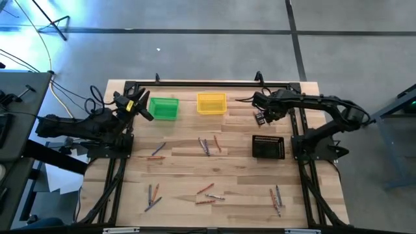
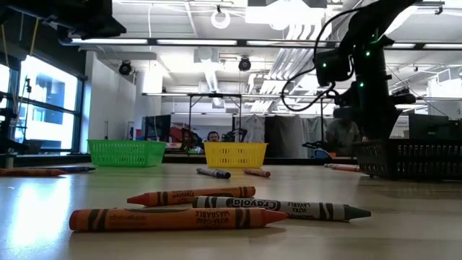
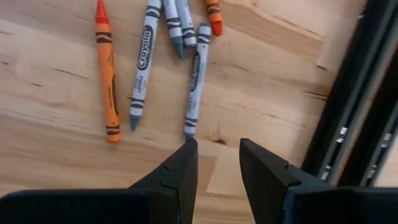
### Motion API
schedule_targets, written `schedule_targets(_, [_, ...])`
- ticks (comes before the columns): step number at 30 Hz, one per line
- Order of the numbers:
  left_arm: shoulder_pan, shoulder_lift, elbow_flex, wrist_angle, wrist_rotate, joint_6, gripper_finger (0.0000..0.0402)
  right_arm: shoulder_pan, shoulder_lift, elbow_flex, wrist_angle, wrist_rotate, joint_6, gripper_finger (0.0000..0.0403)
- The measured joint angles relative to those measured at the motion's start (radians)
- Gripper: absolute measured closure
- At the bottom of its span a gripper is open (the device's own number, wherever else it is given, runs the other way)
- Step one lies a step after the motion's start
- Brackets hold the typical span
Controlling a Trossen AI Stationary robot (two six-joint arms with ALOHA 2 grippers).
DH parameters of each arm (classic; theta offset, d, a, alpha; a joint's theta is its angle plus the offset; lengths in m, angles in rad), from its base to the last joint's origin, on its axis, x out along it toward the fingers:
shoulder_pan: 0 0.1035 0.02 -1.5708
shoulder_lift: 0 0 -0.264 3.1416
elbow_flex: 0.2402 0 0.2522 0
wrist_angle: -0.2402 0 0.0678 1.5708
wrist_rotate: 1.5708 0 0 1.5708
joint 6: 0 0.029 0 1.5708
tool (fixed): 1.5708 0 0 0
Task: Sort crayons
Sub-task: Put the gray crayon into the yellow bin
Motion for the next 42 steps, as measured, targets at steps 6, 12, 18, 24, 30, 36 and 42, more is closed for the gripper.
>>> schedule_targets(6, [0.021, 0.000, 0.000, 0.000, -0.003, 0.001, 0.0303, -0.028, 0.066, 0.000, 0.055, -0.009, -0.050, 0.0291])
schedule_targets(12, [0.022, 0.000, 0.000, 0.000, -0.002, 0.002, 0.0303, -0.077, 0.122, 0.000, 0.099, -0.014, -0.108, 0.0291])
schedule_targets(18, [0.022, 0.000, 0.000, 0.000, -0.002, 0.002, 0.0303, -0.118, 0.177, 0.000, 0.141, -0.057, -0.162, 0.0291])
schedule_targets(24, [0.022, 0.000, 0.000, 0.000, -0.002, 0.002, 0.0303, -0.142, 0.222, 0.001, 0.185, -0.066, -0.205, 0.0291])
schedule_targets(30, [0.022, -0.001, 0.000, 0.000, -0.002, 0.002, 0.0303, -0.162, 0.239, 0.003, 0.189, -0.071, -0.250, 0.0291])
schedule_targets(36, [0.022, -0.001, 0.000, 0.000, -0.002, 0.001, 0.0303, -0.180, 0.239, 0.002, 0.197, -0.125, -0.319, 0.0308])
schedule_targets(42, [0.022, -0.001, 0.000, 0.000, -0.002, 0.001, 0.0303, -0.198, 0.240, 0.002, 0.198, -0.184, -0.380, 0.0377])
